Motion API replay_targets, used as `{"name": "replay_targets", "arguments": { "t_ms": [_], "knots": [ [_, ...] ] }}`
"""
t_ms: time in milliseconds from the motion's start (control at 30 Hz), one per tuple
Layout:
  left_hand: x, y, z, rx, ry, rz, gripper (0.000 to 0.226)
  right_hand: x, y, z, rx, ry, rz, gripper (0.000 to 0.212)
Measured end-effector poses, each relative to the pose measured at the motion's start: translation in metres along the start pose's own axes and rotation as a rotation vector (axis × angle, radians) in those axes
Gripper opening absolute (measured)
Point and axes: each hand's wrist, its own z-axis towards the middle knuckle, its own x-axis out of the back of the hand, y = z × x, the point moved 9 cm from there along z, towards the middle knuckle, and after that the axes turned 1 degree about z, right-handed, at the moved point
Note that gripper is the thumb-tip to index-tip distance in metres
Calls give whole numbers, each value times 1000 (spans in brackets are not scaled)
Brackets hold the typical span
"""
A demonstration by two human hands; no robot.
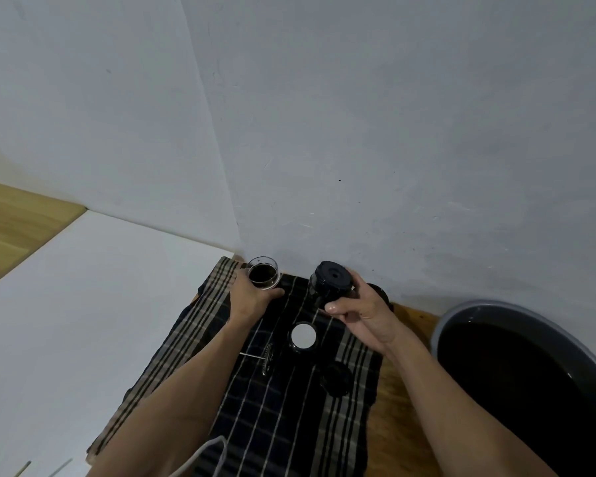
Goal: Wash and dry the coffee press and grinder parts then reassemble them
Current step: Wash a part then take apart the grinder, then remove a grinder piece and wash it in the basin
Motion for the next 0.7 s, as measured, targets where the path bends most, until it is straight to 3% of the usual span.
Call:
{"name": "replay_targets", "arguments": {
  "t_ms": [133,300,400,500,600,700],
  "knots": [
    [0,5,-9,1,-36,14,87,1,-4,-2,15,24,-171,87],
    [18,11,-18,-23,13,132,130,7,-14,-2,46,94,-397,92],
    [43,49,-48,-319,122,101,107,13,-26,-5,78,161,-598,86],
    [21,87,-85,-636,-73,241,94,11,-32,-7,68,195,-771,83],
    [-23,107,-111,-707,-303,251,92,8,-32,-7,29,219,-898,89],
    [-33,111,-112,-624,-254,101,72,7,-32,-12,6,165,-958,88]
  ]
}}
